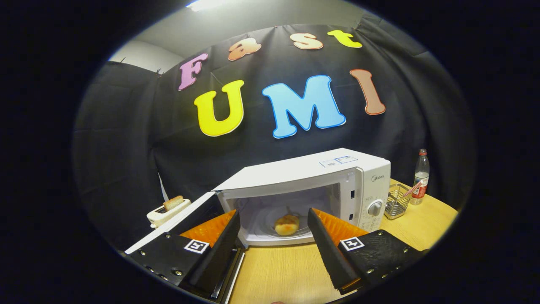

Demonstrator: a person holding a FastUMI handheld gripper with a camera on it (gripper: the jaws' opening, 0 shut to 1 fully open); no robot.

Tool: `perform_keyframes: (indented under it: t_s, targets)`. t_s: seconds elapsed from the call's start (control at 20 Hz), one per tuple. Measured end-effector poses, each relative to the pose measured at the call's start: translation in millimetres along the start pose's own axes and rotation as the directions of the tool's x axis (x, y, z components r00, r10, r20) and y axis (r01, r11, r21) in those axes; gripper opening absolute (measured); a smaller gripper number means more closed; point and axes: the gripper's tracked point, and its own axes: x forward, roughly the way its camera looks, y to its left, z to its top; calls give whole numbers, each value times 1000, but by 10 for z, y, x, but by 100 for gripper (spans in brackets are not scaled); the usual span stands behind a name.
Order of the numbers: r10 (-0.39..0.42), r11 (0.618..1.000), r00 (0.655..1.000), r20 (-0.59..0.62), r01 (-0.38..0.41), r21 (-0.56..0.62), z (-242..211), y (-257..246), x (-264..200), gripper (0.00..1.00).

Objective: Open the microwave, put the food inside, and close the microwave door.

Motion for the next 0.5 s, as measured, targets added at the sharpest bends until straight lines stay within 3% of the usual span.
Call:
perform_keyframes:
  t_s: [0.5]
  targets:
    - [157,984,987,44,-153,-86,222,749,-943,97]
